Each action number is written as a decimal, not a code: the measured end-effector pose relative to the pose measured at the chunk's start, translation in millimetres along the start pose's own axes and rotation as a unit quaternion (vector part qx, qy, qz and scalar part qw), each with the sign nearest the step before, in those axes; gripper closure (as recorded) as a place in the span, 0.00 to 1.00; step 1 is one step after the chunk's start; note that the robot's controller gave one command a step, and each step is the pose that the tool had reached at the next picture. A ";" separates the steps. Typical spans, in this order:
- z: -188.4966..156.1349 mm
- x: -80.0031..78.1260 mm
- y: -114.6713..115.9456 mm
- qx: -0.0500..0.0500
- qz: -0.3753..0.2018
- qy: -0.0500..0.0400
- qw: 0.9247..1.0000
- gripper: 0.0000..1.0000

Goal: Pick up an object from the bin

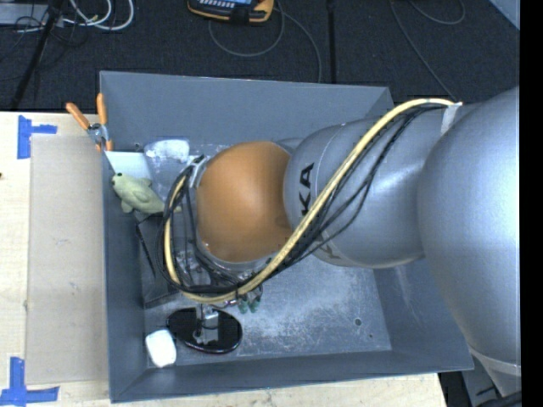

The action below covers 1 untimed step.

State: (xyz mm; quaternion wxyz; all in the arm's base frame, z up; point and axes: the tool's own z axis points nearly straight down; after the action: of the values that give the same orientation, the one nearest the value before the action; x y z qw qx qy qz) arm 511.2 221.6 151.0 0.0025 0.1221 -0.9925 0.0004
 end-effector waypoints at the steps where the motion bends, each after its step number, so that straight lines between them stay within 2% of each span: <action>1: 60.8 12.8 -10.9 0.000 -0.099 -0.003 0.995 0.00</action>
Offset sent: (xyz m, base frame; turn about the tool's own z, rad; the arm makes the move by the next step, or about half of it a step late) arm 0.0174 0.0007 -0.0596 -0.2911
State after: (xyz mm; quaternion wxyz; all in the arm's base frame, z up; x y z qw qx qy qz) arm 501.2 207.9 90.3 -0.0008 0.2196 -0.9756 -0.0007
